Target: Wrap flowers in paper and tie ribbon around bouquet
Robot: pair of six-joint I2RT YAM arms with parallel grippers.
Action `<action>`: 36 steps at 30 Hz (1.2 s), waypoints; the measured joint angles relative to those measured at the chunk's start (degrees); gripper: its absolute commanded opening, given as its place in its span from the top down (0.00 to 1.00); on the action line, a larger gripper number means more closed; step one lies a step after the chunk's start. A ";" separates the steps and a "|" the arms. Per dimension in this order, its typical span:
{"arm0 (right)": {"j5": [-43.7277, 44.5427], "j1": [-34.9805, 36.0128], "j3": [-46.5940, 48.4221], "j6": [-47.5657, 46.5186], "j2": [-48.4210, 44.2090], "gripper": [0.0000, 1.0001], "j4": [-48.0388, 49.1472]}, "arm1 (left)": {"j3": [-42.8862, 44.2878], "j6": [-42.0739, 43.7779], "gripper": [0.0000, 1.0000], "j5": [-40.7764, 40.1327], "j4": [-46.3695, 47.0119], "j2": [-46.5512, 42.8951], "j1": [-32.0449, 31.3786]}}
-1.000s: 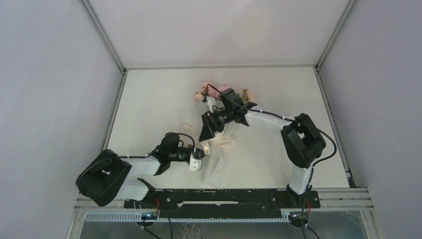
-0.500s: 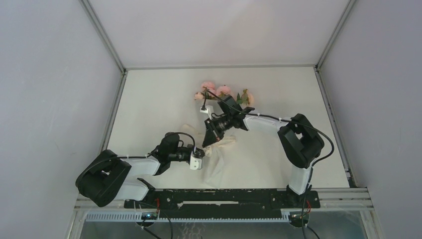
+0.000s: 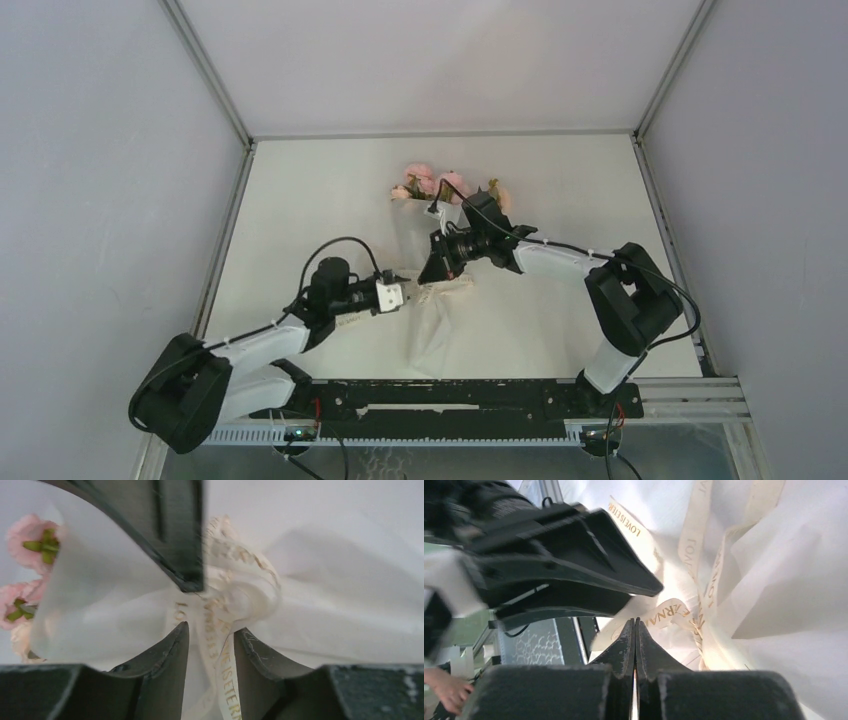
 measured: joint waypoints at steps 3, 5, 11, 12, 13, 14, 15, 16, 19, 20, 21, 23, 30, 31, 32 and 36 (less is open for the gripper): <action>1.86 -0.17 -1.55 1.09 0.00 1.00 1.88 | 6.10 -6.97 0.45 -0.46 -9.18 -3.65 1.07; 2.62 -0.37 -2.01 1.27 0.00 1.00 2.19 | 12.96 -10.75 0.42 -0.33 -17.38 -2.99 1.77; 3.26 -0.37 -2.14 1.14 0.00 1.00 3.89 | 29.53 -18.29 0.39 2.56 -38.71 -2.03 6.62; 3.21 -0.39 -2.14 1.11 0.00 1.00 4.00 | 30.27 -19.71 0.41 2.54 -40.52 -1.66 7.63; 3.13 -0.39 -2.14 1.03 0.00 1.00 4.26 | 31.15 -22.23 0.44 2.23 -42.45 -0.59 9.07; 2.99 -0.42 -2.14 0.96 -0.02 1.00 4.37 | 32.13 -25.24 0.46 1.44 -43.50 1.25 10.58; 2.78 -0.42 -2.14 0.87 -0.02 1.00 4.55 | 33.18 -28.41 0.48 0.02 -43.82 3.76 12.33; 2.60 -0.42 -2.14 0.74 -0.02 1.00 4.61 | 33.86 -30.80 0.48 -1.09 -43.76 6.01 13.90; 2.14 -0.39 -2.14 0.31 -0.13 1.00 4.59 | 34.69 -36.04 0.49 -5.88 -44.13 11.98 18.95; 2.08 -0.35 -2.14 0.26 -0.31 1.00 4.59 | 34.69 -36.85 0.51 -7.63 -44.83 12.81 19.85; 2.10 -0.31 -2.14 0.24 -0.55 1.00 4.59 | 34.69 -37.94 0.51 -9.77 -45.18 13.31 20.06; 2.10 -0.04 -2.14 0.26 -1.20 1.00 4.66 | 34.95 -40.65 0.52 -15.47 -45.51 14.43 19.96; 2.16 1.64 -2.14 0.33 -2.14 1.00 5.40 | 34.95 -46.12 0.48 -25.44 -44.50 19.91 20.46; 2.16 1.77 -2.14 0.33 -2.14 1.00 5.40 | 34.95 -46.95 0.48 -26.43 -44.70 21.11 20.46; 2.14 1.77 -2.14 0.33 -2.14 1.00 5.51 | 35.01 -47.50 0.50 -26.95 -44.92 22.25 20.50; 2.12 1.31 -2.14 0.33 -2.14 1.00 5.57 | 36.39 -49.90 0.53 -27.67 -46.01 26.47 20.61</action>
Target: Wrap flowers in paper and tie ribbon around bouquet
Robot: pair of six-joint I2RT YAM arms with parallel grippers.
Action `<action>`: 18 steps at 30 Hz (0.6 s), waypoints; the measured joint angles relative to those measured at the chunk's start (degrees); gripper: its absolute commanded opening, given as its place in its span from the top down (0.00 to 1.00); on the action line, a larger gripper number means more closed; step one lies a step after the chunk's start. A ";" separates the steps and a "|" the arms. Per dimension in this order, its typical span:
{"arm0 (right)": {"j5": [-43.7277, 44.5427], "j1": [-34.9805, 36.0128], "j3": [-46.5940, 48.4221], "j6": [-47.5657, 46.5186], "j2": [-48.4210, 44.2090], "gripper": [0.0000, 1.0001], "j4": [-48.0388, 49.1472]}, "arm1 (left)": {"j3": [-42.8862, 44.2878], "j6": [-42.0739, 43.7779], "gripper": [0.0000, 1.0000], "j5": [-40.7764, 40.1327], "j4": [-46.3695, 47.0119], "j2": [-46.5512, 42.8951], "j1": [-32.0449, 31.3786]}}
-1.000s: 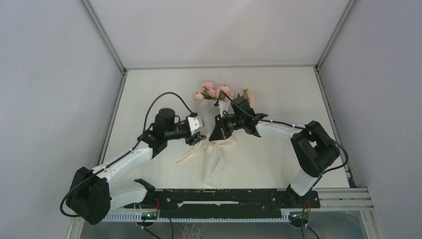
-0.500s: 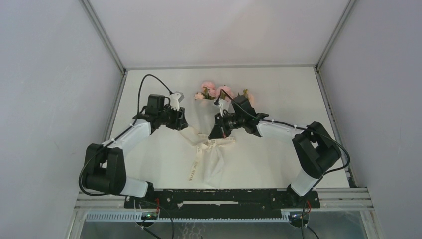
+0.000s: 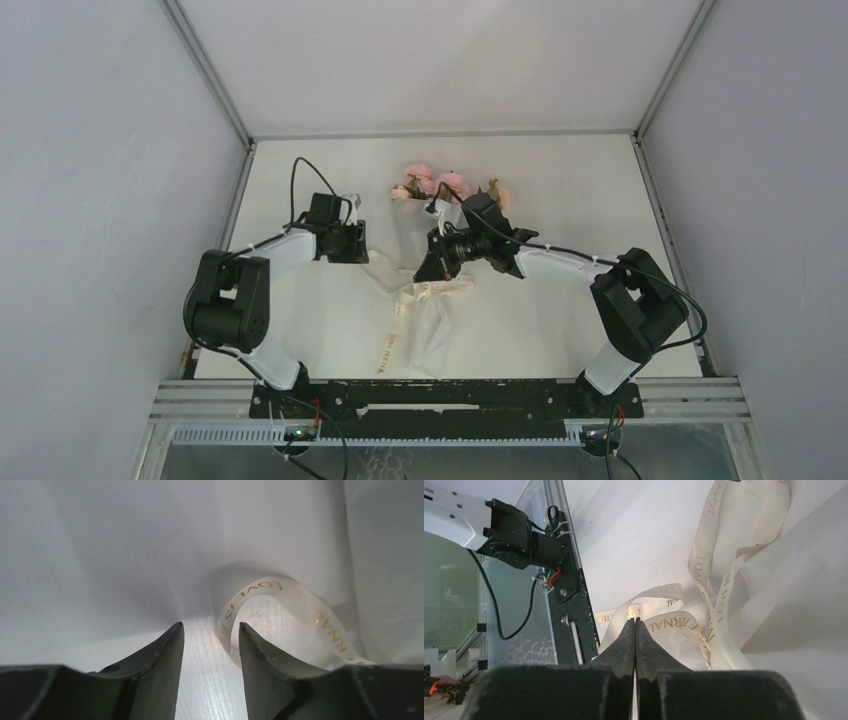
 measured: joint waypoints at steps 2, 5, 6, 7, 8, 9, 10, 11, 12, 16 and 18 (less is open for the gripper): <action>0.02 -0.48 0.00 0.00 0.00 1.00 0.00 | 0.48 -1.55 0.70 0.00 0.83 0.50 -0.02; 0.00 -1.03 0.00 0.00 0.00 1.00 -0.04 | 0.46 -3.80 0.99 0.07 1.29 1.29 -0.20; 0.00 -1.09 0.00 0.02 0.00 1.00 -0.02 | 0.35 -4.24 1.00 0.28 1.44 1.29 -0.24; 0.00 -1.20 0.00 0.09 0.00 1.00 0.00 | 0.24 -4.42 1.00 0.72 1.62 1.25 -0.24; 0.00 -1.51 0.00 0.26 0.00 1.00 0.13 | -0.07 -4.44 1.00 1.53 2.03 1.07 -0.24; 0.00 -1.79 0.00 0.57 0.00 1.00 0.39 | -0.76 -4.26 1.00 2.43 2.80 0.57 -0.24; 0.00 -2.05 0.00 1.11 0.00 1.00 0.76 | -1.73 -3.87 1.00 3.50 3.28 -0.48 -0.24; 0.04 -2.32 0.00 1.57 0.00 1.00 1.16 | -2.82 -3.13 1.00 4.52 3.61 -2.01 -0.24; 0.07 -2.56 0.00 2.08 0.02 1.00 1.53 | -3.96 -2.27 1.00 5.49 3.80 -3.85 -0.24; 1.22 -2.86 0.31 3.48 0.48 1.00 1.81 | -8.37 3.56 1.00 12.26 4.68 -17.86 -0.28; 1.90 -3.32 0.92 4.31 1.18 1.00 1.79 | -9.18 6.56 1.00 17.27 5.92 -25.46 -0.46</action>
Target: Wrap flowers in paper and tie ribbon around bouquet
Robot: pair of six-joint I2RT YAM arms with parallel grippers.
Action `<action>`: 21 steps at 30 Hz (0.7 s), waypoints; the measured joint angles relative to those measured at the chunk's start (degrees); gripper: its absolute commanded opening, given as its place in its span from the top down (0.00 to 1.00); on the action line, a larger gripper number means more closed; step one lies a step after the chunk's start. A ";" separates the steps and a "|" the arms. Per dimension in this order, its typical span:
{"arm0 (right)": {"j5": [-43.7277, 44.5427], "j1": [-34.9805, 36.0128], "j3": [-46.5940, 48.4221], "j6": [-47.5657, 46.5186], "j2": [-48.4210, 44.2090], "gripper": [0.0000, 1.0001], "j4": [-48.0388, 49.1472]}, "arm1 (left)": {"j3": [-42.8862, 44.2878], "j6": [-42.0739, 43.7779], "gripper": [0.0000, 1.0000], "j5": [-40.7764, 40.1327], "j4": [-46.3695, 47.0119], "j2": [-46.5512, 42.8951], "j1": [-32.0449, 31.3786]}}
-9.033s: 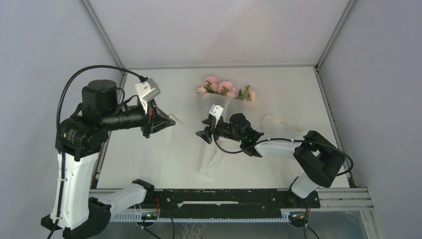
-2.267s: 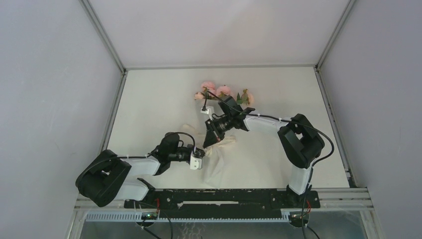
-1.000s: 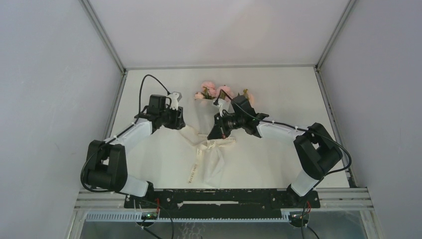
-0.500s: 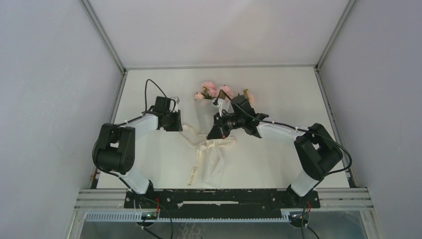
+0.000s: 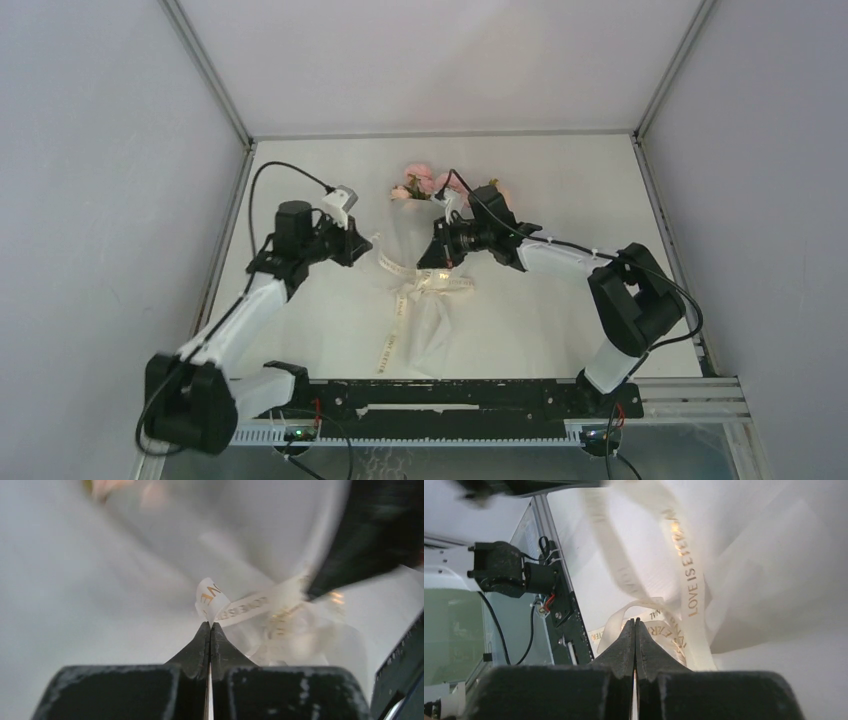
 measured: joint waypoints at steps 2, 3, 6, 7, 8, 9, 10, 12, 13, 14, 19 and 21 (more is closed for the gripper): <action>0.70 -0.42 0.52 0.96 0.76 1.00 -0.07 | -0.35 3.54 1.00 4.44 0.76 -6.78 -0.83; 0.94 -0.76 0.79 1.27 1.18 1.00 -0.09 | -0.66 6.05 1.00 6.69 0.83 -10.51 -1.81; 1.68 -1.70 2.51 1.86 3.21 1.00 -0.72 | -2.49 14.34 1.00 13.29 -0.09 -20.28 -7.13; 1.92 -1.86 3.30 1.95 4.04 1.00 -1.01 | -3.06 16.57 1.00 14.84 -0.72 -22.25 -8.79; 2.16 -2.01 4.17 2.01 4.98 1.00 -1.18 | -3.58 19.12 1.00 16.46 -1.53 -24.30 -11.02; 2.45 -2.16 4.83 2.12 5.68 1.00 -1.33 | -3.80 21.53 1.00 17.62 -2.29 -25.77 -13.07; 2.69 -2.21 5.20 2.16 6.10 1.00 -1.46 | -3.80 23.91 1.00 18.62 -2.86 -26.73 -14.99; 3.30 -2.19 5.92 2.16 6.91 1.00 -1.99 | -3.80 27.39 1.00 19.82 -3.43 -27.78 -17.68; 3.54 -2.19 6.29 2.14 7.23 1.00 -2.45 | -3.80 29.03 1.00 20.44 -3.89 -28.17 -19.10; 3.89 -2.19 6.99 2.12 7.72 1.00 -3.19 | -3.72 30.56 1.00 20.81 -4.68 -28.33 -20.63; 4.22 -2.16 9.55 1.88 8.85 1.00 -4.74 | -2.80 36.68 1.00 21.79 -8.79 -27.87 -29.73; 4.22 -2.16 10.51 1.81 9.33 1.00 -5.35 | -2.23 37.48 1.00 21.64 -9.05 -26.95 -33.77</action>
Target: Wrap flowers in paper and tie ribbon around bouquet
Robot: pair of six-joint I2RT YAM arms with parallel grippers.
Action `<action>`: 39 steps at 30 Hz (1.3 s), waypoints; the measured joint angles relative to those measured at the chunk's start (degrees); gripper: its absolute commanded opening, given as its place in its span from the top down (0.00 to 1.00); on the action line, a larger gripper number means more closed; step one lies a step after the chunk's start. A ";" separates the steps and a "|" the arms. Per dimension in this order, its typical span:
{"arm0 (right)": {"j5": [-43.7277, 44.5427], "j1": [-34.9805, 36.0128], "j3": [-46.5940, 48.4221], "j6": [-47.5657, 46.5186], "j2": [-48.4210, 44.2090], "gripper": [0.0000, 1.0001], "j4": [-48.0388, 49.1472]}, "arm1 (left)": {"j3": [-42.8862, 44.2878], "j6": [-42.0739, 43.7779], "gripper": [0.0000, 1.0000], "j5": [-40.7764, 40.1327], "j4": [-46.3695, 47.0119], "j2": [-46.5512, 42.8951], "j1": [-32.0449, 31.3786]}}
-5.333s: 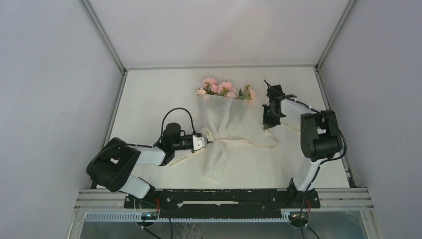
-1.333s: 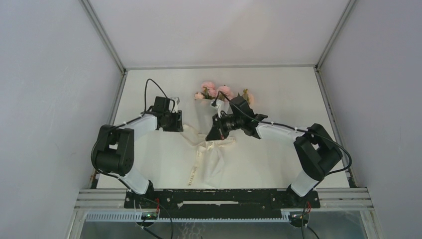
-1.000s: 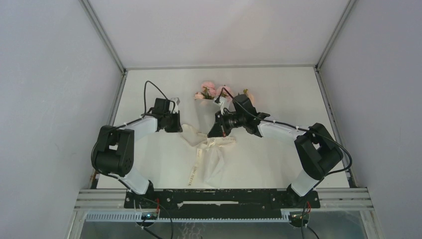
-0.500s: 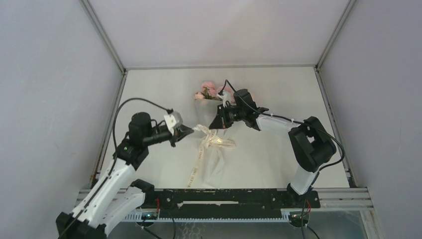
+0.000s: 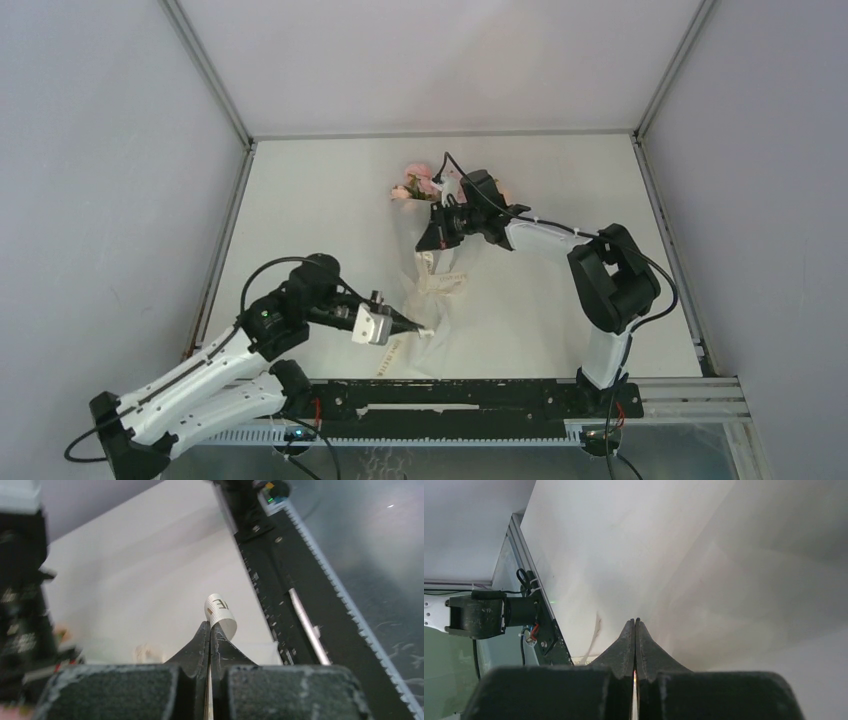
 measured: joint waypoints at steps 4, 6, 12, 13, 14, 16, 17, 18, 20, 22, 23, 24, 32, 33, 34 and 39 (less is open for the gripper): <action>0.02 0.00 0.90 -0.13 0.92 1.00 -1.16 | 0.35 -0.79 1.00 -0.52 4.04 3.08 -9.73; 0.17 0.07 0.90 -0.44 1.07 1.00 -2.32 | 0.33 -2.01 1.00 -0.52 7.63 5.03 -13.73; 0.74 0.63 0.90 -1.22 1.09 1.00 -4.02 | 0.31 -9.66 1.00 -1.95 23.28 12.28 -16.76; 0.81 0.72 0.90 -1.38 1.09 1.00 -4.07 | 0.31 -10.69 1.00 -2.86 25.83 13.22 -17.03; 0.81 0.81 0.90 -1.57 1.09 1.00 -4.17 | 0.31 -11.32 1.00 -3.78 28.17 13.99 -17.44; 0.81 0.94 0.90 -1.92 1.09 1.00 -4.42 | 0.31 -12.39 1.00 -6.10 32.04 15.10 -18.47; 0.81 1.09 0.90 -2.16 1.07 1.00 -4.55 | 0.31 -12.57 1.00 -7.69 33.88 15.63 -19.04; 0.79 1.18 0.90 -2.45 1.09 1.00 -4.74 | 0.31 -12.52 1.00 -9.11 35.10 16.04 -19.41; 0.81 1.42 0.90 -3.34 1.07 1.00 -5.49 | 0.00 -11.56 1.00 -12.48 37.97 17.18 -19.93; 0.85 1.95 0.92 -4.70 0.98 1.00 -6.86 | -1.14 -10.10 1.00 -15.56 40.00 18.01 -20.06; 0.94 2.36 0.92 -5.55 0.83 1.00 -7.93 | -1.77 -9.31 1.00 -16.65 40.41 18.32 -20.06; 1.07 2.80 0.92 -6.40 0.55 1.00 -9.03 | -2.60 -7.96 1.00 -17.84 40.54 18.67 -20.06; 1.38 5.51 0.92 -10.29 -3.91 1.00 -13.88 | -5.62 -2.05 1.00 -19.17 42.62 22.29 -20.22; 1.42 5.68 0.92 -10.49 -4.15 1.00 -13.90 | -5.62 -1.95 1.00 -19.12 43.82 22.80 -20.35; 1.42 5.77 0.92 -10.69 -4.26 1.00 -13.94 | -5.62 -1.88 1.00 -19.08 44.70 23.08 -20.50; 1.49 5.97 0.92 -11.34 -4.28 1.00 -14.51 | -5.46 -2.10 1.00 -19.52 50.14 24.22 -21.75</action>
